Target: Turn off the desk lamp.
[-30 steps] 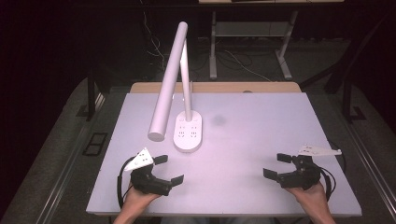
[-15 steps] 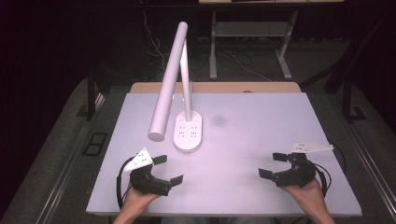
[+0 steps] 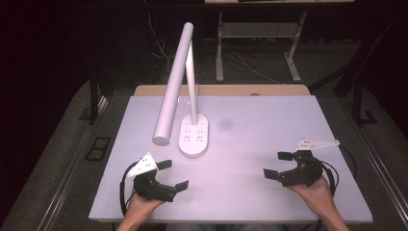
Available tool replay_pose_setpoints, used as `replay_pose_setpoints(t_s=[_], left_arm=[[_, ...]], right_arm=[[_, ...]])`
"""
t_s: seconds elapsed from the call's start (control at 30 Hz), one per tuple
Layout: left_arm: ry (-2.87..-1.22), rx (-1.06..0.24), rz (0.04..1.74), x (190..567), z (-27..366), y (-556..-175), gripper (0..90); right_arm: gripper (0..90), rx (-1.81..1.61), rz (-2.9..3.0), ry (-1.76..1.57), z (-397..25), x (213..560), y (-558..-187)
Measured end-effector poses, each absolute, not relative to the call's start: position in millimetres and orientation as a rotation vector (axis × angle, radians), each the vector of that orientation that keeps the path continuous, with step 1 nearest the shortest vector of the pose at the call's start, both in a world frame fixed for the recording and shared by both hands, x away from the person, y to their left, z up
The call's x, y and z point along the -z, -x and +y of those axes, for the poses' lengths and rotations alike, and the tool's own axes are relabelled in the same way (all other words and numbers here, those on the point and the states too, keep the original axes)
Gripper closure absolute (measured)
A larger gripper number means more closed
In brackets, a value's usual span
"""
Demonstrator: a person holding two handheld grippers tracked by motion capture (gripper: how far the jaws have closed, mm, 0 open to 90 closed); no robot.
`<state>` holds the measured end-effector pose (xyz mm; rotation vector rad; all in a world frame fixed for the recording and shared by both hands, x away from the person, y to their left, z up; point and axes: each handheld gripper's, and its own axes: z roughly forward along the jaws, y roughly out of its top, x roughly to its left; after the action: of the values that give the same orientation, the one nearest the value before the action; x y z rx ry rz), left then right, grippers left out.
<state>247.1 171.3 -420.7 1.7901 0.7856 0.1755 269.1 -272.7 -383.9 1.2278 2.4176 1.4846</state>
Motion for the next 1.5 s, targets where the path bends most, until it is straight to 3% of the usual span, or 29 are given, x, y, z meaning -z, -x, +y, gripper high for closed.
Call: replay_pose_setpoints(t_s=[1.5], left_arm=[[-1.779,-0.174,0.784,420.4,172.7,-247.0,0.0]], right_arm=[[0.7,-1.439,2.52,-1.091,-221.7,346.8,-329.2]])
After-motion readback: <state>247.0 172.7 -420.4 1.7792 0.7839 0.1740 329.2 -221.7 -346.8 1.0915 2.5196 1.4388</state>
